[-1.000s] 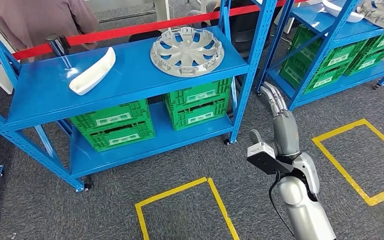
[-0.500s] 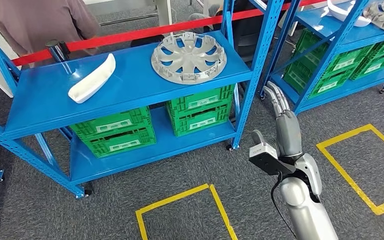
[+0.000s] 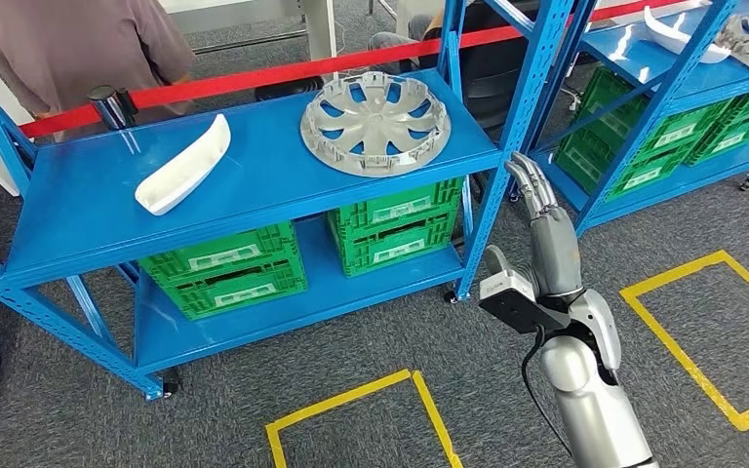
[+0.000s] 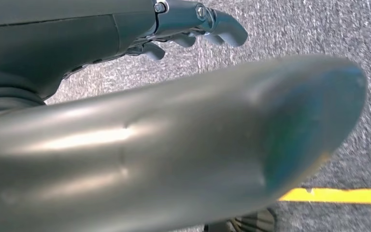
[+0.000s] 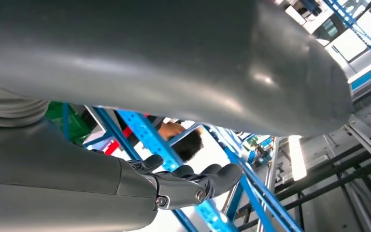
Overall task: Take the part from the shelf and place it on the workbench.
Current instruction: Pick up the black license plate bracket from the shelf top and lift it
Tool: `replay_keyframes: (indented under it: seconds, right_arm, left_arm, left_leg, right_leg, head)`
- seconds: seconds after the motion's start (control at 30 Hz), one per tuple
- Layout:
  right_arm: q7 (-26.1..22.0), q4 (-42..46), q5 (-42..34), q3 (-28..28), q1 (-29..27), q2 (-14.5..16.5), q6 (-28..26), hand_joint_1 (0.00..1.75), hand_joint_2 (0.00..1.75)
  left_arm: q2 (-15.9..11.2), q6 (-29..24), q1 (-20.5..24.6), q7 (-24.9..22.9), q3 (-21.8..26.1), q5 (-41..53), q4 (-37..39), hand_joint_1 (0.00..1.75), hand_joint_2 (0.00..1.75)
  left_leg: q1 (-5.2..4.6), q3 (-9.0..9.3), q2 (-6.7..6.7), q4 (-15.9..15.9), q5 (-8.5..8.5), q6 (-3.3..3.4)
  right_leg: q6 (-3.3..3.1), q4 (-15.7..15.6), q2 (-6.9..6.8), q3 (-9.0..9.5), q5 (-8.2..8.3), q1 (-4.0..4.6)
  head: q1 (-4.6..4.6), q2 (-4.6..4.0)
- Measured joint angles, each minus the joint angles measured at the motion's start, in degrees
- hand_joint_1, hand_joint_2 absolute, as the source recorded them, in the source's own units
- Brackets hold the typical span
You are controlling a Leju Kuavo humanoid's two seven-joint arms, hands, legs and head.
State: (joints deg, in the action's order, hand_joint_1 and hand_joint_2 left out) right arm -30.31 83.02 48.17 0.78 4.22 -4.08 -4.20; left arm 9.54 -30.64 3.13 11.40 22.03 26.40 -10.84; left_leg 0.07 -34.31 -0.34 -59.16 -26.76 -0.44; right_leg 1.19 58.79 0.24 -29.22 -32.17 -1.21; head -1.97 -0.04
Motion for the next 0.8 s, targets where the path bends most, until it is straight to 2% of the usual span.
replay_keyframes:
  seconds: [0.03, 0.07, 0.13, 0.17, 0.2, 0.23, 0.27, 0.3, 0.33, 0.37, 0.4, 0.5, 0.57, 0.6, 0.67, 0.7, 0.73, 0.77, 0.8]
  right_arm:
    - [0.0, -0.1, 0.0, 0.0, 0.3, 0.0, 0.0, 0.00, 0.00]
    - [0.0, -0.2, 0.0, 0.0, 0.5, 0.0, 0.0, 0.00, 0.00]
    - [0.0, -0.6, 0.0, 0.1, 0.7, 0.0, 0.0, 0.00, 0.00]
    - [0.0, -0.8, 0.0, 0.1, 0.8, 0.0, 0.1, 0.00, 0.00]
    - [0.0, -1.0, 0.0, 0.1, 0.7, 0.0, 0.1, 0.00, 0.00]
    - [0.0, -1.2, 0.0, 0.1, 0.8, 0.0, 0.1, 0.00, 0.00]
    - [0.0, -1.3, 0.0, 0.1, 0.8, 0.0, 0.0, 0.00, 0.00]
    - [0.1, -1.4, 0.0, 0.1, 0.8, 0.0, 0.0, 0.00, 0.00]
    - [0.1, -1.5, 0.0, 0.1, 0.9, 0.0, 0.0, 0.00, 0.00]
    - [0.2, -1.7, 0.0, 0.1, 1.0, 0.0, 0.0, 0.00, 0.00]
    - [0.3, -1.8, 0.0, 0.1, 1.1, 0.0, 0.0, 0.00, 0.00]
    - [0.4, -2.0, -0.2, 0.1, 1.2, 0.0, -0.1, 0.00, 0.00]
    - [0.5, -2.0, -0.4, 0.1, 1.1, 0.0, -0.2, 0.00, 0.00]
    - [0.5, -2.0, -0.4, 0.1, 1.1, 0.0, -0.2, 0.00, 0.00]
    - [0.6, -2.0, -0.4, 0.1, 1.0, 0.0, -0.2, 0.00, 0.00]
    - [0.8, -2.1, -0.5, 0.1, 0.9, 0.1, -0.2, 0.00, 0.00]
    - [0.9, -2.1, -0.5, 0.1, 0.8, 0.1, -0.2, 0.00, 0.00]
    - [1.0, -2.1, -0.5, 0.1, 0.7, 0.1, -0.2, 0.00, 0.00]
    - [1.0, -2.1, -0.5, 0.1, 0.7, 0.1, -0.1, 0.00, 0.00]
  left_arm:
    - [0.0, 0.0, 0.0, 0.0, 0.0, 0.0, 0.0, 0.00, 0.00]
    - [0.0, 0.0, 0.0, 0.0, 0.0, 0.0, 0.0, 0.00, 0.00]
    - [-0.1, -0.1, 0.0, -0.1, 0.0, 0.0, 0.0, 0.00, 0.00]
    - [-0.1, -0.1, 0.0, -0.1, 0.0, 0.0, 0.0, 0.00, 0.00]
    - [0.0, -0.1, 0.0, -0.2, 0.0, 0.0, 0.0, 0.00, 0.00]
    - [0.0, -0.1, -0.1, -0.2, 0.0, 0.0, 0.0, 0.00, 0.00]
    - [0.0, -0.1, -0.1, -0.2, 0.0, 0.0, 0.0, 0.00, 0.00]
    - [0.0, -0.1, -0.1, -0.2, 0.0, 0.0, 0.0, 0.00, 0.00]
    - [0.0, -0.1, -0.1, -0.2, 0.0, 0.1, 0.0, 0.00, 0.00]
    - [0.0, -0.1, 0.0, -0.3, 0.0, 0.1, 0.0, 0.00, 0.00]
    - [0.1, -0.1, 0.0, -0.3, 0.0, 0.2, 0.0, 0.00, 0.00]
    - [0.0, 0.0, 0.1, -0.5, 0.0, 0.6, 0.0, 0.00, 0.00]
    - [0.0, 0.0, 0.2, -0.5, 0.0, 0.8, 0.0, 0.00, 0.00]
    - [0.0, 0.0, 0.2, -0.5, 0.0, 0.8, 0.0, 0.00, 0.00]
    - [0.0, 0.1, 0.1, -0.6, 0.0, 0.9, 0.0, 0.00, 0.00]
    - [0.0, 0.1, 0.0, -0.6, 0.0, 0.9, 0.0, 0.00, 0.00]
    - [0.0, 0.1, -0.1, -0.6, 0.0, 0.9, 0.0, 0.00, 0.00]
    - [0.0, 0.1, -0.1, -0.7, 0.0, 1.0, 0.0, 0.00, 0.00]
    - [0.0, 0.1, -0.1, -0.8, 0.0, 1.1, 0.0, 0.00, 0.00]
  left_leg:
    - [0.10, 0.45, 0.00, 0.4, -0.06, 0.43]
    - [0.22, 0.92, 0.01, 0.7, -0.13, 0.80]
    - [0.20, 1.53, 0.01, 0.9, -0.57, 1.31]
    - [0.15, 1.78, 0.00, 0.9, -0.87, 1.40]
    - [0.11, 2.14, -0.03, 0.9, -1.24, 1.44]
    - [0.08, 2.60, -0.07, 0.9, -1.65, 1.40]
    - [0.07, 3.19, -0.13, 0.8, -2.09, 1.33]
    - [0.07, 3.81, -0.18, 0.8, -2.60, 1.20]
    - [-0.04, 4.23, -0.23, 0.6, -3.13, 0.96]
    - [-0.13, 4.45, -0.30, 0.6, -3.56, 0.66]
    - [-0.20, 4.53, -0.33, 0.6, -3.88, 0.33]
    - [-0.20, 4.91, -0.26, 0.8, -4.45, -0.63]
    - [-0.13, 3.97, -0.10, -1.9, -5.92, -1.32]
    - [-0.01, 2.40, -0.04, -5.0, -7.22, -1.62]
    - [0.18, -2.33, 0.00, -12.8, -9.75, -2.02]
    - [0.24, -4.23, 0.01, -15.2, -9.84, -2.12]
    - [0.27, -5.18, 0.01, -15.6, -8.73, -2.13]
    - [0.28, -5.02, 0.01, -13.8, -6.50, -2.07]
    - [0.29, -3.96, 0.01, -10.2, -3.64, -1.91]
  right_leg:
    - [0.25, 1.0, -0.05, -0.23, -0.54, -0.03]
    - [0.44, 3.1, -0.09, -1.22, -1.54, -0.05]
    - [0.61, 10.6, -0.11, -5.80, -4.23, -0.03]
    - [0.66, 14.1, -0.11, -8.36, -4.97, 0.00]
    - [0.66, 16.1, -0.11, -10.24, -4.60, 0.01]
    - [0.61, 15.7, -0.11, -11.00, -3.03, 0.02]
    - [0.49, 13.3, -0.12, -10.60, -0.46, 0.03]
    - [0.31, 9.4, -0.14, -9.47, 2.48, 0.03]
    - [0.12, 5.7, -0.15, -8.13, 4.48, 0.17]
    - [-0.13, 3.1, -0.16, -7.02, 5.59, 0.27]
    - [-0.38, 1.6, -0.13, -6.39, 5.82, 0.37]
    - [-1.23, 1.0, 0.07, -5.80, 5.06, 0.33]
    - [-1.92, 0.7, 0.00, -5.10, 4.70, 0.08]
    - [-2.20, 0.6, -0.08, -4.75, 4.47, 0.01]
    - [-2.51, 0.6, -0.16, -4.19, 3.90, 0.01]
    - [-2.53, 0.6, -0.12, -3.84, 3.59, 0.02]
    - [-2.50, 0.6, -0.06, -3.41, 3.25, 0.01]
    - [-2.43, 0.6, 0.01, -2.88, 2.89, 0.01]
    - [-2.31, 0.6, 0.05, -2.29, 2.51, 0.00]
  head:
    - [-0.08, 0.00]
    - [-0.17, 0.00]
    - [-0.37, 0.00]
    - [-0.41, 0.00]
    - [-0.44, 0.00]
    - [-0.45, 0.00]
    - [-0.47, 0.00]
    - [-0.49, 0.00]
    - [-0.47, 0.00]
    - [-0.46, 0.00]
    - [-0.46, 0.00]
    - [-0.46, 0.00]
    - [-0.21, 0.00]
    - [-0.08, 0.00]
    - [0.04, 0.00]
    - [0.05, 0.00]
    - [0.04, 0.00]
    - [0.04, 0.00]
    - [0.05, 0.00]
